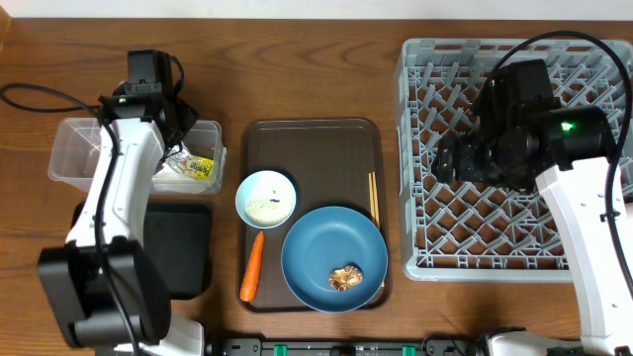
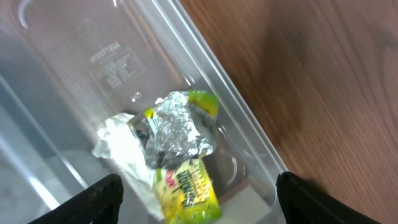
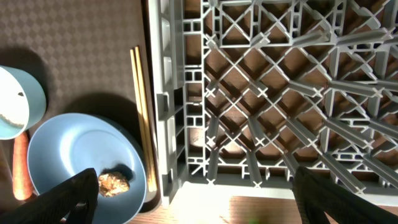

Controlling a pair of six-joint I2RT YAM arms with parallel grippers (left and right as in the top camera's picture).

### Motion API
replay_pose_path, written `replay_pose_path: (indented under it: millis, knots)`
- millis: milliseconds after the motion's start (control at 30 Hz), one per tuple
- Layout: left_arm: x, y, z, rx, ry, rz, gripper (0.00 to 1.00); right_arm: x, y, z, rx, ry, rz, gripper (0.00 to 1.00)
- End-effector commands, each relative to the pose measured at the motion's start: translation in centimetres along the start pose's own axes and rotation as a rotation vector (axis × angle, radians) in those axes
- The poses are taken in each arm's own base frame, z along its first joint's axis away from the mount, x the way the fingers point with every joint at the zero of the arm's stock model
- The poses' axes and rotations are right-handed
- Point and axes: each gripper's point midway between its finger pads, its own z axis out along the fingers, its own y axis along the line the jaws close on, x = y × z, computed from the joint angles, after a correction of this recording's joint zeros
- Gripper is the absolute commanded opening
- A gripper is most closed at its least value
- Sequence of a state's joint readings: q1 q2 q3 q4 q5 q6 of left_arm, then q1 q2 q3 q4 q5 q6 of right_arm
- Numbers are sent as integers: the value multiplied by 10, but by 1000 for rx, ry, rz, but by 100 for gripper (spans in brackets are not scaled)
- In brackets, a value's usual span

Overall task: Sort waste into correct bins and load items into the dishwasher rack
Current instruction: 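Move the left gripper down to the orange carrot on the tray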

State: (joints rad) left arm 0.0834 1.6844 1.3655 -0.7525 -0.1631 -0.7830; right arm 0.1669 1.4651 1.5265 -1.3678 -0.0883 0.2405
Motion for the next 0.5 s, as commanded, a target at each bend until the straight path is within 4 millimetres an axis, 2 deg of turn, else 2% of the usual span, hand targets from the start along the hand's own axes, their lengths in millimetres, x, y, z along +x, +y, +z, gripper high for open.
replay_pose_path:
  millis: [0,100,167,200,233,367,467]
  knots:
    - [-7,3,-30,42,-44,99,81,0,0,1,8,-4,-20,94]
    - [8,-8,-50,144,10,290,81,0,0,1,7,-5,-19,95]
    - [29,-20,-65,254,85,413,81,0,0,1,7,-5,-16,97]
    - [47,-26,-74,316,139,486,81,0,0,1,6,-6,-15,99]
    - [54,-28,-77,336,160,516,81,-1,1,1,6,-8,-14,99]
    - [98,-24,-86,333,269,698,81,-4,3,1,-6,-22,-9,99]
    - [123,-19,-91,309,315,826,80,-5,3,1,-6,-24,2,99]
